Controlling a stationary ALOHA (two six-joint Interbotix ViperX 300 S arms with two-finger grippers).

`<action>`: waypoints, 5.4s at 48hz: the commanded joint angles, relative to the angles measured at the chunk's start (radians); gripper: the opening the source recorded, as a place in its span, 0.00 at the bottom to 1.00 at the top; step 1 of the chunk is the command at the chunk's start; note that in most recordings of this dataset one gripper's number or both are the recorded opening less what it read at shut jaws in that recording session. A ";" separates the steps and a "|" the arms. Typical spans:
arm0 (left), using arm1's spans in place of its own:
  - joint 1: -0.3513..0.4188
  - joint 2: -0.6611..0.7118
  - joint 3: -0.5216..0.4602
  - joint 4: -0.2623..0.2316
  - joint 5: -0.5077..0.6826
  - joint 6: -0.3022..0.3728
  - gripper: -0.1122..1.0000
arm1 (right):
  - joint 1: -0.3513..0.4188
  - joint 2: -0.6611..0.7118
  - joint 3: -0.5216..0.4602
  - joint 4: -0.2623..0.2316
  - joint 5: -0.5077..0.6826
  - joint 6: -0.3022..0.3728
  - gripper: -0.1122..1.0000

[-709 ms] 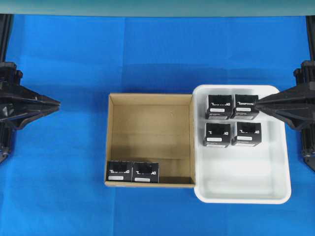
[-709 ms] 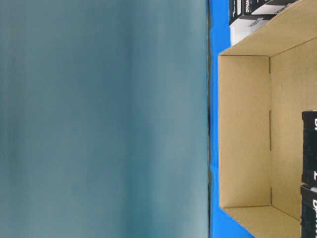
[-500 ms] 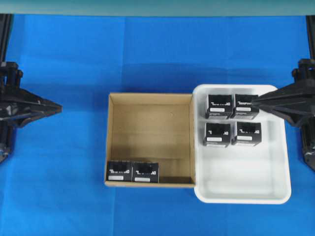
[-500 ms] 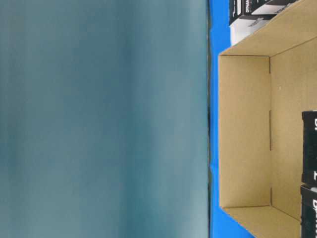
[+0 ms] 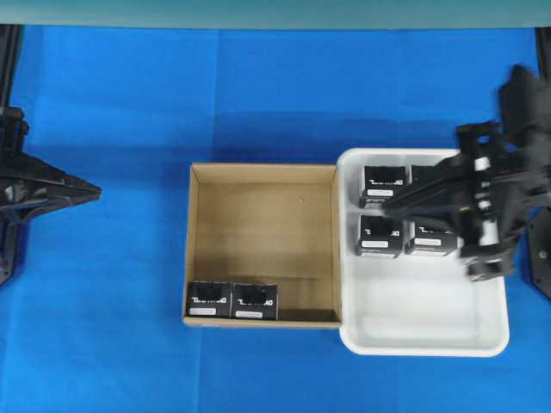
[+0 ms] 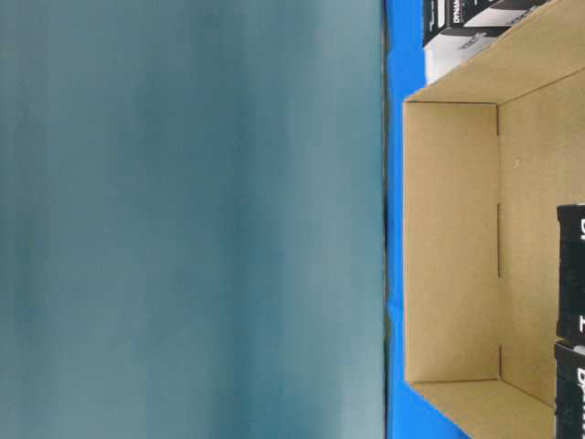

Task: Pick the box from inside the cardboard box.

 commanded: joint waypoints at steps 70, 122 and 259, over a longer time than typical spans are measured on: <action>-0.034 -0.161 -0.092 0.003 0.359 -0.023 0.07 | 0.009 0.908 -0.899 0.011 0.824 -0.149 0.16; -0.035 -0.152 -0.092 0.003 0.353 -0.069 0.07 | -0.078 1.025 -0.790 0.433 0.657 -0.472 0.99; -0.028 -0.117 -0.089 0.003 0.302 -0.140 0.07 | -0.227 1.025 -0.802 0.253 0.657 -0.508 0.99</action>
